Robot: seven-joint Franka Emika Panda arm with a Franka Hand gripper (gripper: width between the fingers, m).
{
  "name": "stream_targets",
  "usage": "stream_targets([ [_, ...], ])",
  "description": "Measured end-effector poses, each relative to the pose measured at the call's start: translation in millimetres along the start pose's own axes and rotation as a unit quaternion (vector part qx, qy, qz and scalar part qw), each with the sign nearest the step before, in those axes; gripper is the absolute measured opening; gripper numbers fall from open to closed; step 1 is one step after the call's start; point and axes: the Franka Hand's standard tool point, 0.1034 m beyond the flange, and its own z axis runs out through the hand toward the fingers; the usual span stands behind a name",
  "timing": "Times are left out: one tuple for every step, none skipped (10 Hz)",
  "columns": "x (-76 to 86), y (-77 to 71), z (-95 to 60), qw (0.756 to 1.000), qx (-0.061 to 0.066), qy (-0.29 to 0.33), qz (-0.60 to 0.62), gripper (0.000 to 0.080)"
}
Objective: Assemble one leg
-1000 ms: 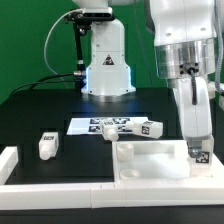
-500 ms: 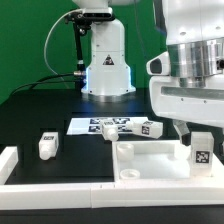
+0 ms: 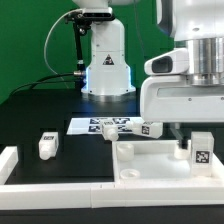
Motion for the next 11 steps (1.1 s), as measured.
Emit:
stream_targets([
  [0.8,2.7,0.2,1.0,-0.001,0.0,0.006,0.0427],
  [1.0,7.5,1.1,1.0,-0.005,-0.002,0.023,0.0291],
  [1.7,8.7,1.4,0.997,-0.005,-0.003,0.074,0.0291],
  [3.7,10.8,1.2,0.991,-0.007,-0.003,0.13,0.0291],
  [3.4,11.1,1.4,0.984,-0.009,-0.007,0.179,0.029],
  [3.7,13.2,1.4,0.967,-0.009,-0.01,0.254,0.029],
  [3.2,13.1,2.0,0.942,-0.003,-0.015,0.334,0.029],
  [2.5,12.2,2.4,0.903,0.005,-0.023,0.43,0.029],
  [2.7,11.0,2.8,0.857,0.007,-0.026,0.514,0.0291],
  [3.1,10.9,2.9,0.82,0.015,-0.03,0.572,0.0291],
  [3.5,10.8,2.8,0.788,0.019,-0.036,0.615,0.0291],
])
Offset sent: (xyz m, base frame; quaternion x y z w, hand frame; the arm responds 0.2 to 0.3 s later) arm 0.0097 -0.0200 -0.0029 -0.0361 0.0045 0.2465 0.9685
